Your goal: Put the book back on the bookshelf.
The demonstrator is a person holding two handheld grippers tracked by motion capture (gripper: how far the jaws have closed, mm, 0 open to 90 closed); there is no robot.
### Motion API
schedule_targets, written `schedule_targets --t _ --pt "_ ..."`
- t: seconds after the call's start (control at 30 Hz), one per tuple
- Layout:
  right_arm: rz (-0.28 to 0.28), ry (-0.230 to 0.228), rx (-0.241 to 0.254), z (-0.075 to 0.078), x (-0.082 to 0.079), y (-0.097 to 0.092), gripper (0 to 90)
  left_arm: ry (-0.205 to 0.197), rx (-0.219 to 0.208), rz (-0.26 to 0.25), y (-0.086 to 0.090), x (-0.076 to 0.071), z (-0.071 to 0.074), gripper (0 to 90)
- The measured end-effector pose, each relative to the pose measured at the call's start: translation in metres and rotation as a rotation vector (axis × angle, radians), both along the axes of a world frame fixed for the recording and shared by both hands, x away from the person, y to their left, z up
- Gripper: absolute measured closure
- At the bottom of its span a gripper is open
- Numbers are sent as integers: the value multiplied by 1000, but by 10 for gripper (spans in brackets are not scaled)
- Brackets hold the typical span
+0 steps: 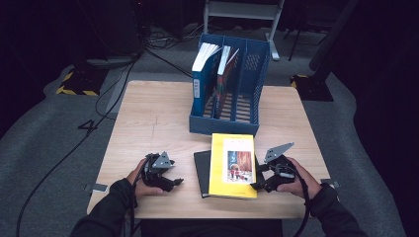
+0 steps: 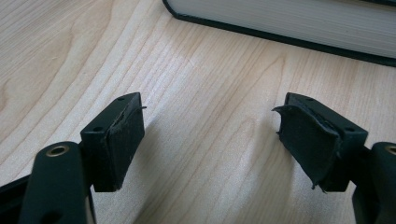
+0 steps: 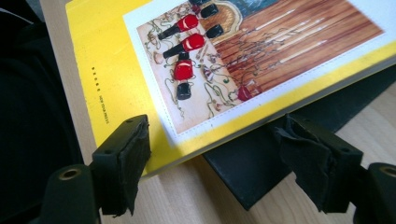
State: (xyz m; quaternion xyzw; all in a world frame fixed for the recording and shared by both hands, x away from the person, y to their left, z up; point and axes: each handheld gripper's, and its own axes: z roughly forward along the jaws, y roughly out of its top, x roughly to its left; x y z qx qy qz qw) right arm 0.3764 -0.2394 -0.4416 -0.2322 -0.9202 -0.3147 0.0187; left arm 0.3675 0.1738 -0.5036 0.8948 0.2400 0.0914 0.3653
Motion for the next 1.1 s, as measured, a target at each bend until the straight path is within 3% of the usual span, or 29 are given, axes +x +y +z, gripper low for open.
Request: schedule_targets --t 0.13,0.37,0.53,0.63,0.83,0.9,0.93,1.1 --pt "8 36 -8 -1 8 4 206 3 -2 -4 -1 1 0 216" --pt "7 44 5 -1 13 5 209 3 -1 -11 -4 2 0 195" --pt "11 19 26 2 13 3 222 18 26 -9 -10 5 2 182" --pt "6 6 54 7 13 2 251 20 26 -11 -12 6 2 183" --pt "11 -16 61 10 15 4 258 22 24 1 -15 13 4 216" --pt "8 -15 62 10 17 4 263 17 15 10 -14 15 7 227" --pt "4 -12 65 9 18 5 263 2 -12 25 -12 17 10 227" --pt "4 -27 75 5 20 4 287 -52 -60 68 -10 29 26 237"
